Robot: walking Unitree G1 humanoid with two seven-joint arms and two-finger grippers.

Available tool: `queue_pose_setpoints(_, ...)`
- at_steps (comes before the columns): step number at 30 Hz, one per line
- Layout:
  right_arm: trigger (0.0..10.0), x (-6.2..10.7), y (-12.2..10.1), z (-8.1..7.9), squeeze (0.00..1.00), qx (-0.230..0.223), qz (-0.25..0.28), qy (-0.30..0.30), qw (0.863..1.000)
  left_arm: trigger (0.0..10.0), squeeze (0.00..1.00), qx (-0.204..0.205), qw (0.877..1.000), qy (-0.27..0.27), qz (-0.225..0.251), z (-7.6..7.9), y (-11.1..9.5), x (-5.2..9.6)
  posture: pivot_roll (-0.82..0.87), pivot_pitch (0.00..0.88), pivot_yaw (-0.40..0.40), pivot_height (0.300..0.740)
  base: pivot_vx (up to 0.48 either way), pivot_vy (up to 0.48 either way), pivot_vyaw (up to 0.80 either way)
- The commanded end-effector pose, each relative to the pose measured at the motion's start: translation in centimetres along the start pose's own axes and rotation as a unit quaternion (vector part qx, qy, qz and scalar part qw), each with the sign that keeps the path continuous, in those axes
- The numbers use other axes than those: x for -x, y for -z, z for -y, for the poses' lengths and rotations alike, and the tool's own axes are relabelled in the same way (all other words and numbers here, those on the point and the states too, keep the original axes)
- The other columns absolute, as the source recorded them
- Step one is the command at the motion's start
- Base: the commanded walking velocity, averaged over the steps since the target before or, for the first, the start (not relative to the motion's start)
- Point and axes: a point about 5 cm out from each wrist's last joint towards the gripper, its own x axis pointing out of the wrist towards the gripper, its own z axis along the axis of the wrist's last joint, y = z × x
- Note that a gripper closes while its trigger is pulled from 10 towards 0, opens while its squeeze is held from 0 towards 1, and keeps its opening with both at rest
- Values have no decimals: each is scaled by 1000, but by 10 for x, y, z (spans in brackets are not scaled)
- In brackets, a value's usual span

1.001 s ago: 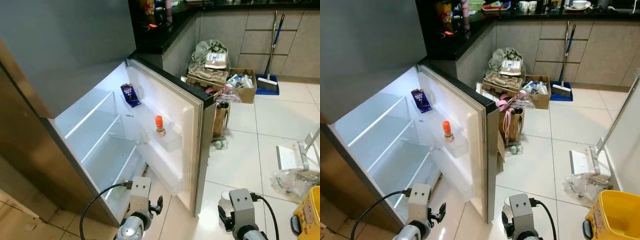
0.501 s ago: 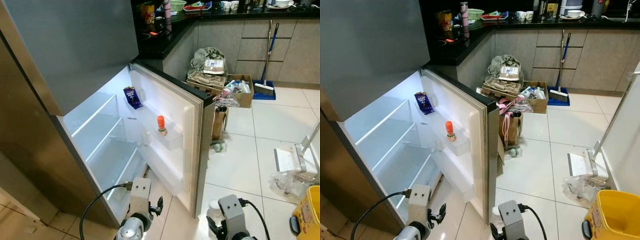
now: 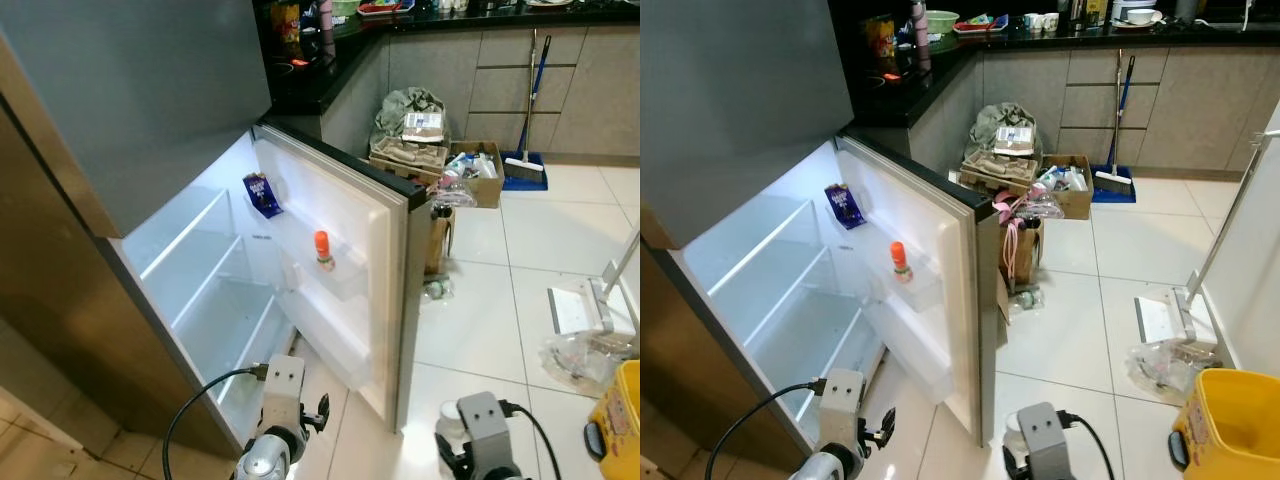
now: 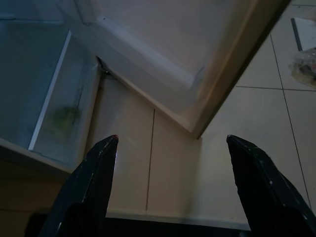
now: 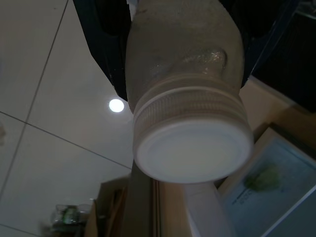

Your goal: Restocking fridge

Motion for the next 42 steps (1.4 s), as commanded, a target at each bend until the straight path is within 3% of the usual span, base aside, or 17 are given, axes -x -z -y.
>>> queue_pose_setpoints(1, 10000, -1, -3, -8, 0, -6, 11, -10, 1000, 10000, 0, -1, 1000, -6, -21, -5, 10, 4, -104, 123, 82, 740, 0, 480, 0)
queue_pose_setpoints(15, 10000, 0, -3, -8, 0, -9, 12, -7, 1000, 10000, 0, -31, 999, 14, -16, -1, 8, 4, -103, 125, 86, 740, 0, 36, 0)
queue_pose_setpoints(20, 10000, -1, -3, -9, 0, -10, 12, -6, 1000, 10000, 0, -40, 999, 20, -18, 1, 8, 4, -102, 126, 88, 740, 0, -480, 0)
queue_pose_setpoints(24, 10000, -1, -3, -9, 0, -10, 13, -4, 1000, 10000, 0, -20, 1000, 3, -19, -2, 9, 4, -103, 126, 90, 740, 0, -120, 0)
queue_pose_setpoints(28, 10000, -1, -3, -8, 0, -11, 14, -4, 1000, 10000, 0, -37, 999, -9, -21, -5, 9, 3, -103, 127, 89, 740, 0, 0, 0)
queue_pose_setpoints(42, 10000, -2, -10, -7, 0, -12, 29, -4, 1000, 10000, 0, -35, 999, -10, -20, -5, 8, 2, -107, 129, 89, 740, 0, 0, 0)
